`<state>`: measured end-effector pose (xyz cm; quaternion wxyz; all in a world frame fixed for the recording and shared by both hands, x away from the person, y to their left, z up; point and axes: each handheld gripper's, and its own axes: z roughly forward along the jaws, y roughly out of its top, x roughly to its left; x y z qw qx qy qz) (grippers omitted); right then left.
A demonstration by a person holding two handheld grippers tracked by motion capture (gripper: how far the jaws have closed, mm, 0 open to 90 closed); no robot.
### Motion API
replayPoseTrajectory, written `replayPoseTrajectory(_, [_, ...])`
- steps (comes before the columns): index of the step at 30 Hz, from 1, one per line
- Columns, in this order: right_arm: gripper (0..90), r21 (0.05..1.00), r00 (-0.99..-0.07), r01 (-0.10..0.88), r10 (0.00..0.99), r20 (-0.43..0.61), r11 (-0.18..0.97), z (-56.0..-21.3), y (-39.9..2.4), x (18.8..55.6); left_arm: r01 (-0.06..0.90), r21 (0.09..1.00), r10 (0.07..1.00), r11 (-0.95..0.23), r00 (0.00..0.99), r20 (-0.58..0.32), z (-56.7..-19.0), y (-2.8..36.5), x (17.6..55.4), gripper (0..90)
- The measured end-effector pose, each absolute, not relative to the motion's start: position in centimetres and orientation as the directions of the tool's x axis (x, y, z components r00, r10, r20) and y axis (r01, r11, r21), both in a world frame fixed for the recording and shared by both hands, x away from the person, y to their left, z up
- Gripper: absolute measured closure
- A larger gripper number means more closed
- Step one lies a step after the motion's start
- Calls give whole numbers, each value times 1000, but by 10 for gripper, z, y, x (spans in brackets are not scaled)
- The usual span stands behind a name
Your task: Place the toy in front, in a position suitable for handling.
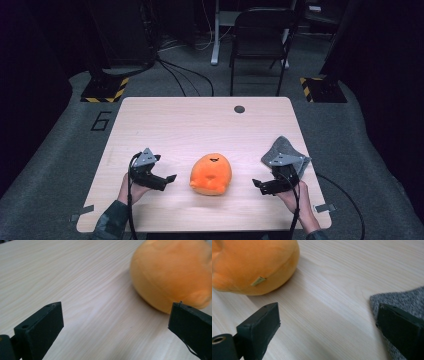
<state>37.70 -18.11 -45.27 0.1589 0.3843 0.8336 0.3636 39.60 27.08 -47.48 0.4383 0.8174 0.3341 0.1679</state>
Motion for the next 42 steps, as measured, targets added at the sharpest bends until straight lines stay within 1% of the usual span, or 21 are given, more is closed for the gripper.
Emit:
replayPoseTrajectory(2, [47,737,-670,504,742,5,450,-449,-175,379,414,831,724,-371,690,-20,-479,277,397,0])
replayPoseTrajectory(3, [47,737,-680,498,733,5,457,-447,-172,380,432,836,737,-340,674,-49,-482,282,400,0])
replayPoseTrajectory(6, [47,749,-704,465,710,-9,471,-440,-161,384,462,817,760,-345,648,-45,-492,287,405,0])
replayPoseTrajectory(8, [45,753,-722,448,691,-13,482,-436,-151,387,484,810,767,-332,639,-67,-497,290,408,0])
replayPoseTrajectory(10, [40,758,-742,425,670,-20,494,-433,-141,390,486,806,773,-339,632,-56,-501,291,410,0])
replayPoseTrajectory(11, [40,754,-751,421,660,-21,503,-432,-137,391,491,800,772,-344,633,-57,-502,290,411,0])
replayPoseTrajectory(14, [34,751,-776,399,630,-30,526,-431,-121,394,490,783,771,-384,637,-21,-507,289,412,0])
replayPoseTrajectory(18, [30,747,-807,372,589,-33,552,-427,-104,398,508,763,768,-398,640,-26,-515,288,415,0])
replayPoseTrajectory(23, [18,748,-835,339,548,-40,570,-425,-83,402,502,754,756,-424,654,-11,-518,286,416,0])
replayPoseTrajectory(29, [20,731,-866,304,497,-56,611,-427,-57,407,524,734,749,-431,662,-32,-524,284,418,0])
replayPoseTrajectory(32, [49,721,-869,307,492,-53,621,-432,-48,410,529,728,746,-436,665,-36,-527,285,419,0])
replayPoseTrajectory(34, [102,709,-869,326,494,-37,625,-439,-45,412,533,727,747,-432,663,-42,-529,284,420,0])
replayPoseTrajectory(35, [121,705,-873,317,486,-45,634,-441,-44,412,530,729,747,-434,664,-38,-529,284,420,0])
replayPoseTrajectory(37, [183,688,-862,333,504,-56,645,-446,-44,413,529,724,747,-442,664,-29,-529,283,420,0])
replayPoseTrajectory(41, [321,675,-853,368,521,-28,639,-451,-48,413,519,721,748,-459,664,-2,-530,281,420,0])
replayPoseTrajectory(42, [363,676,-857,360,514,-33,643,-452,-49,413,520,714,744,-468,668,2,-530,281,420,0])
